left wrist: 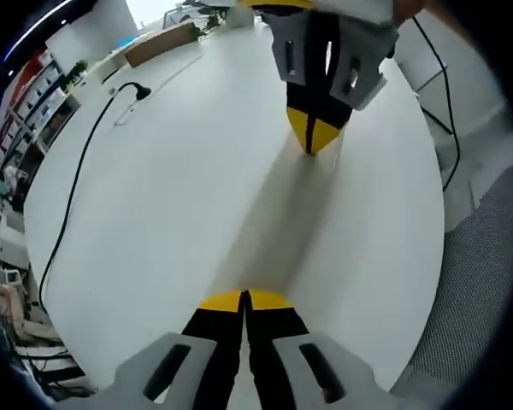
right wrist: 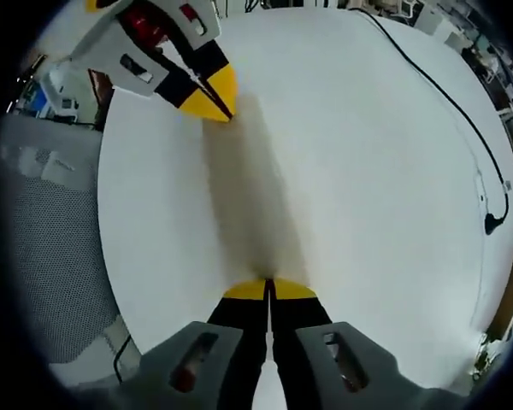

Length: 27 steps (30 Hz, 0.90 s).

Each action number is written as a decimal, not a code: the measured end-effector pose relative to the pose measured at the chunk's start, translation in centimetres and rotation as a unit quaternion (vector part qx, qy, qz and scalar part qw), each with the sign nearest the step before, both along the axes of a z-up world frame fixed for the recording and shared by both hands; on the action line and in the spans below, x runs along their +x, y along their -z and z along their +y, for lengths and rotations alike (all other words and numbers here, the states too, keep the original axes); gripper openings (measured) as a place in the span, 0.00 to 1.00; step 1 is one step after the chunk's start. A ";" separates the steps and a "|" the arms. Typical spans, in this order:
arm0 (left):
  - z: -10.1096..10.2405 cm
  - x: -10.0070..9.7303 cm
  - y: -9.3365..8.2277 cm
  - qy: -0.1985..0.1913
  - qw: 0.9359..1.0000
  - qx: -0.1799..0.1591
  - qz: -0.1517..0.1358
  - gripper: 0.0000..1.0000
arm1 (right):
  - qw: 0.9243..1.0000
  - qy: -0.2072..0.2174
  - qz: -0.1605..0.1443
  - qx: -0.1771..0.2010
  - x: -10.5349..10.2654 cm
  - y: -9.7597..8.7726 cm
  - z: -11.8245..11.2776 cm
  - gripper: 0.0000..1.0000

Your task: Arrange the utensils inside the cutlery case until each visible utensil rests in its matching compartment.

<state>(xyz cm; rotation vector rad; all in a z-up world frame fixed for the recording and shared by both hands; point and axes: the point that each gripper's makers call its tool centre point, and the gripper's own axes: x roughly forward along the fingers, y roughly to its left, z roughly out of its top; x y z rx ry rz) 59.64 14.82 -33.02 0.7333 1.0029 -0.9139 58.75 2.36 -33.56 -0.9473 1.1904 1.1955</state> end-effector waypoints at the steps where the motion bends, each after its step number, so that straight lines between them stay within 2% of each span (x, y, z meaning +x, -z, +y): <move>1: 0.0 0.0 0.0 0.008 1.000 -0.005 0.002 0.01 | 1.000 -0.024 -0.001 0.011 0.0 -0.1 0.2 0.00; 2: -0.1 -0.1 0.0 0.021 1.000 -0.014 0.002 0.01 | 0.999 -0.013 -0.013 0.036 0.2 -0.3 0.3 0.00; 3: -0.1 -0.2 -0.2 0.016 0.999 -0.035 0.006 0.01 | 0.998 0.000 -0.048 0.045 1.2 -0.9 0.1 0.11; 4: -0.2 -0.4 -0.2 -0.001 0.998 -0.062 0.016 0.03 | 0.995 0.011 -0.068 0.068 1.6 -1.5 -0.1 0.32; 5: -0.4 -0.6 -0.4 -0.015 0.996 -0.084 0.024 0.08 | 0.994 0.004 -0.069 0.082 1.4 -1.8 -0.1 0.44; 6: -0.7 -0.3 -0.6 -0.027 0.994 -0.108 0.015 0.18 | 0.992 -0.015 -0.076 0.100 1.3 -2.1 -0.1 0.51; 7: -0.4 0.4 -0.8 -0.010 0.994 -0.109 -0.021 0.38 | 0.990 -0.027 -0.091 0.105 1.5 -2.4 -0.7 0.52; 8: -0.3 0.5 -0.9 -0.001 0.994 -0.108 -0.031 0.50 | 0.989 -0.021 -0.096 0.109 1.6 -2.4 -0.8 0.53; 9: -0.4 0.8 -1.1 0.014 0.992 -0.114 -0.052 0.56 | 0.988 -0.034 -0.096 0.116 1.3 -2.1 -1.3 0.55; 10: -0.3 0.9 -1.2 0.021 0.992 -0.111 -0.057 0.60 | 0.988 -0.037 -0.098 0.117 1.3 -1.8 -1.6 0.62; 12: -0.5 1.1 -1.2 0.030 0.991 -0.114 -0.057 0.65 | 0.990 -0.018 -0.089 0.105 1.2 -1.0 -2.4 0.73; 15: -2.2 1.5 -0.8 0.057 0.987 -0.136 -0.062 0.84 | 0.991 -0.032 -0.078 0.106 0.4 0.4 -2.4 0.83; 17: -2.7 1.5 -0.3 0.070 0.986 -0.136 -0.065 0.91 | 0.991 -0.033 -0.069 0.106 0.0 1.1 -2.3 0.82; 20: -2.7 1.3 1.1 0.060 0.989 -0.126 -0.042 0.86 | 0.992 -0.034 -0.065 0.101 -0.2 2.0 -2.2 0.78; 21: -2.6 0.9 1.5 0.061 0.990 -0.124 -0.031 0.81 | 0.992 -0.036 -0.066 0.099 -0.1 2.2 -2.3 0.74; 24: -2.0 -0.6 2.6 0.067 0.993 -0.099 0.007 0.63 | 0.993 -0.054 -0.062 0.081 -0.5 2.5 -2.9 0.52; 25: -1.6 -0.5 2.6 0.070 0.994 -0.089 -0.007 0.58 | 0.994 -0.050 -0.054 0.083 -0.8 2.4 -2.9 0.45; 26: -1.3 -0.6 2.7 0.075 0.994 -0.079 -0.009 0.53 | 0.993 -0.043 -0.063 0.085 -0.6 2.3 -2.8 0.41; 27: -1.1 -0.7 2.7 0.081 0.994 -0.075 -0.010 0.48 | 0.994 -0.051 -0.054 0.085 -1.2 2.5 -2.8 0.41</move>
